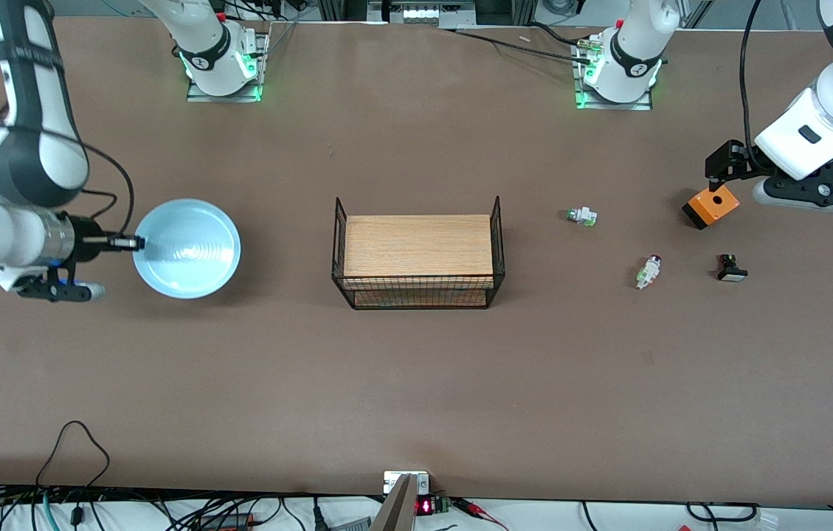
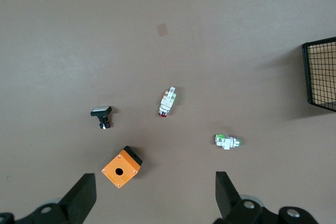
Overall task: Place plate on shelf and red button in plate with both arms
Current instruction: 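Carry the plate with the right gripper over the wire basket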
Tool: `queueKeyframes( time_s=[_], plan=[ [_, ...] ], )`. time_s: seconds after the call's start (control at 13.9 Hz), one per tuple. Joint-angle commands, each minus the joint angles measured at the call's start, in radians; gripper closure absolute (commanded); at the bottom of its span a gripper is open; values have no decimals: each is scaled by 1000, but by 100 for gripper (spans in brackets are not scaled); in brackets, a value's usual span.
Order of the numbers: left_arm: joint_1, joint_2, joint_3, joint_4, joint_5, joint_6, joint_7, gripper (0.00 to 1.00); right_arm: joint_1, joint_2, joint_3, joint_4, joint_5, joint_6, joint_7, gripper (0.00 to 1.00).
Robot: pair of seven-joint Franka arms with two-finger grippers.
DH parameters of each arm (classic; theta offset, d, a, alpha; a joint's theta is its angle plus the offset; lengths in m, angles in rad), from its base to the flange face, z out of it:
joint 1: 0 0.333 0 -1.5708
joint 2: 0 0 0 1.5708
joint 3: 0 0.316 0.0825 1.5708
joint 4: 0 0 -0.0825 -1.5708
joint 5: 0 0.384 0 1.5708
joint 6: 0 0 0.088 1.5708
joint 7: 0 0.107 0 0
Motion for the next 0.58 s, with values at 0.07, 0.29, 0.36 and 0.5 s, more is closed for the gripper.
queueKeyframes(
  time_s=[0.07, 0.29, 0.36, 0.5],
  plan=[
    [-2, 10, 2, 19, 14, -5, 19, 0, 91, -93, -3, 35, 16, -151, 217, 100],
    [0, 10, 2, 19, 14, -5, 19, 0, 171, -151, -3, 37, 57, -181, 359, 100],
    [0, 10, 2, 19, 14, -5, 19, 0, 191, -168, -3, 37, 80, -187, 411, 100],
    [0, 10, 2, 19, 14, -5, 19, 0, 236, -194, -3, 37, 109, -187, 515, 100]
  ],
)
